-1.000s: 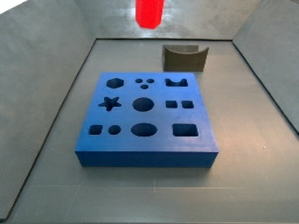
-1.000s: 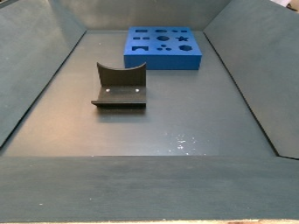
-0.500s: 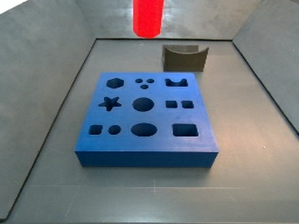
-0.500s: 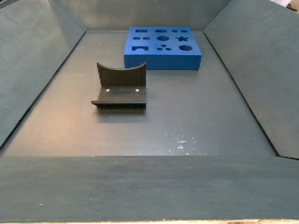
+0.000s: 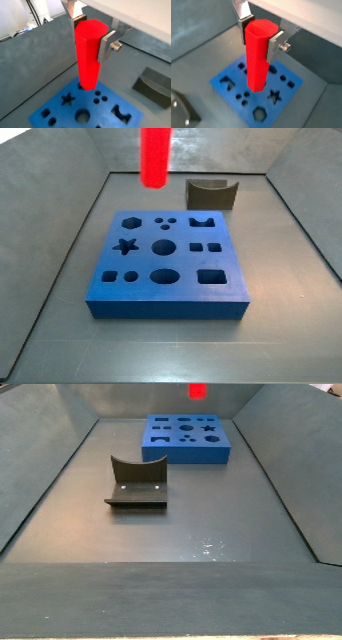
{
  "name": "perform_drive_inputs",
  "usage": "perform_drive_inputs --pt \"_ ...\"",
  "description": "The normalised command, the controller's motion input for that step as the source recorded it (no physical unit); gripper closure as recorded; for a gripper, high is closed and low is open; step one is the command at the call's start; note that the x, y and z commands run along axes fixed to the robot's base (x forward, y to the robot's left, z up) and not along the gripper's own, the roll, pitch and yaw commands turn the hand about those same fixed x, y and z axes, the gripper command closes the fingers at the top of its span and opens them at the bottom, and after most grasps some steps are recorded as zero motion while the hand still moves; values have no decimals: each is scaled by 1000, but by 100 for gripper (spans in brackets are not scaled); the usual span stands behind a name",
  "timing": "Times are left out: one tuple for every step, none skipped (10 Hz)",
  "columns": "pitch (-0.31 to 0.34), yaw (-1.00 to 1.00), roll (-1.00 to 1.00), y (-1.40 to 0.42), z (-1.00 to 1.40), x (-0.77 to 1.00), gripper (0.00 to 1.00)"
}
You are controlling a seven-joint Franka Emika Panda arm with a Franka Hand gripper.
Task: Pick up the hexagon object. Move up. Place the hexagon object on the fixture. Regrasp the hexagon object. Move to above the board. Insert the hexagon object.
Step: Insert the hexagon object.
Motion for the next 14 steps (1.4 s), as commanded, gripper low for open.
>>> perform_drive_inputs --pt "-17 143 -103 791 -577 -737 100" --pt "-50 0 0 0 0 -66 100" --pt "-73 0 10 0 -320 -17 100" --pt "-63 -1000 -44 0 -589 -9 100" --pt "-76 -1000 -6 0 -597 0 100" --pt "-209 -503 0 0 -151 0 100" --pt "-27 0 0 0 0 -23 100" --pt "-23 -20 19 0 -889 -343 100" --pt "-50 -177 -60 0 -1000 -709 100" --pt "-36 0 -34 20 0 -26 100" --pt "-9 -166 0 0 -303 0 100" --pt "-56 -1000 0 0 -614 0 100" --pt "-104 -977 -49 0 -374 97 100" --pt "11 -60 0 0 0 14 100"
